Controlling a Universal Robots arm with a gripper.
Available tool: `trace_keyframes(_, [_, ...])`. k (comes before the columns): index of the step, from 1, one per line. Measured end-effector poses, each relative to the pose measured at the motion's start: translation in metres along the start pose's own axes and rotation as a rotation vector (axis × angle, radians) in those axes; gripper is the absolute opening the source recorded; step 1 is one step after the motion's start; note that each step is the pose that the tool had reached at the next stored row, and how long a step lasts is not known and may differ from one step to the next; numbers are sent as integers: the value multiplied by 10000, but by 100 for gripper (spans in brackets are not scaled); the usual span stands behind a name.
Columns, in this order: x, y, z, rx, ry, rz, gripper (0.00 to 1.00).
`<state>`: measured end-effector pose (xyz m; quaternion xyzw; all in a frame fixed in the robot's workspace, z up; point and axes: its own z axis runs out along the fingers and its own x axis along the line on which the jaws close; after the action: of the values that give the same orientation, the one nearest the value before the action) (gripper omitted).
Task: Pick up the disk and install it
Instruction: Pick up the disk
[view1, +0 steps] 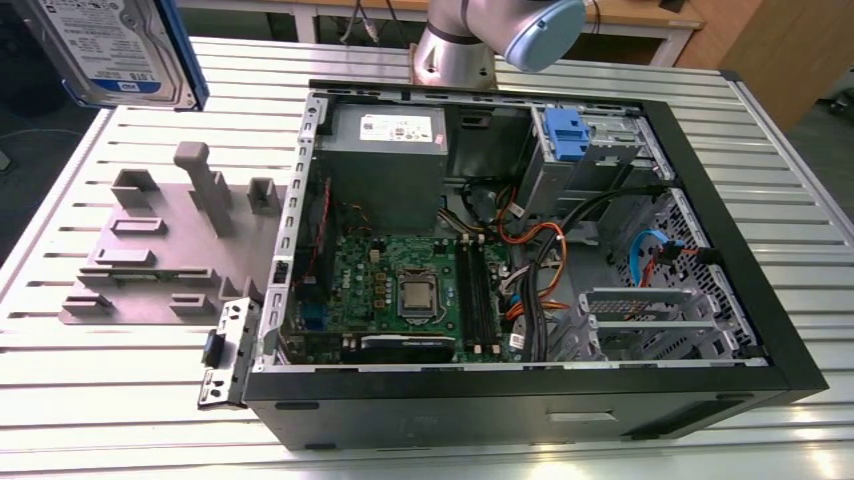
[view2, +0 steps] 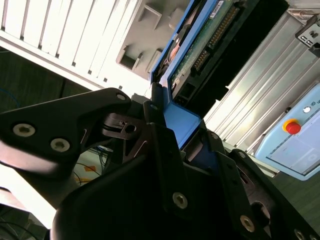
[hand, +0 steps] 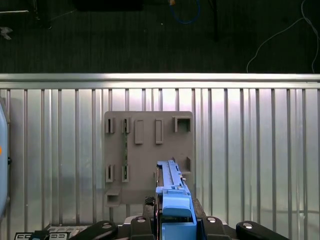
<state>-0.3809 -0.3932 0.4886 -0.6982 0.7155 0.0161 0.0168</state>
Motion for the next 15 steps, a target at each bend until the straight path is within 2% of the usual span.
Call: trace_keyframes(15, [-1, -34, 0, 0, 0, 0, 36])
